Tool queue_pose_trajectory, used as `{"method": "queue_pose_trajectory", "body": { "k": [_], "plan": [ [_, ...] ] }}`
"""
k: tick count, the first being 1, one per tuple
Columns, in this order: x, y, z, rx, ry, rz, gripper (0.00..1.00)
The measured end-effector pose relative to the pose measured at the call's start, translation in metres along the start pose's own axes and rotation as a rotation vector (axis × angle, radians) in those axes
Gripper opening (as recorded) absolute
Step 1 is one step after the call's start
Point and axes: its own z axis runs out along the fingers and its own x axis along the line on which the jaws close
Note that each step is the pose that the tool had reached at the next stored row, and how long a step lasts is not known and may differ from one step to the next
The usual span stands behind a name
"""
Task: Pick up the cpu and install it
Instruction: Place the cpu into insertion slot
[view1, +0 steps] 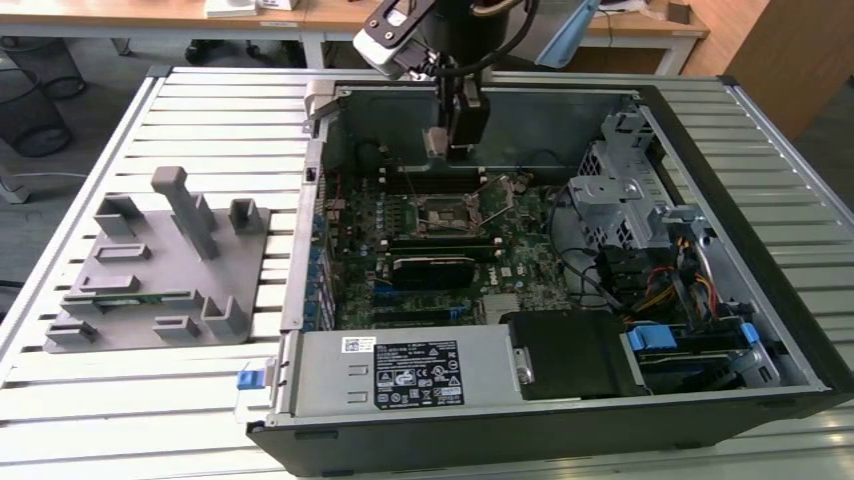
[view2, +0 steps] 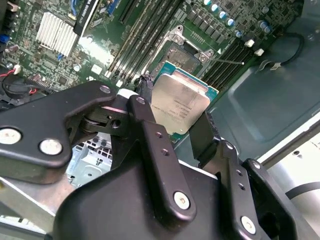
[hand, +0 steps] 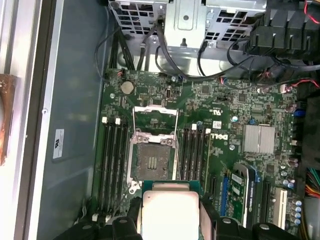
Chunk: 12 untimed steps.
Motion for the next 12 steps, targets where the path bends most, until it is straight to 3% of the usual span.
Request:
{"method": "queue_pose_trajectory", "body": {
  "k": [12],
  "plan": [
    [0.0045,0.0005,0.0136,-0.0044,-0.0018,0.016,0.54]
  ]
}}
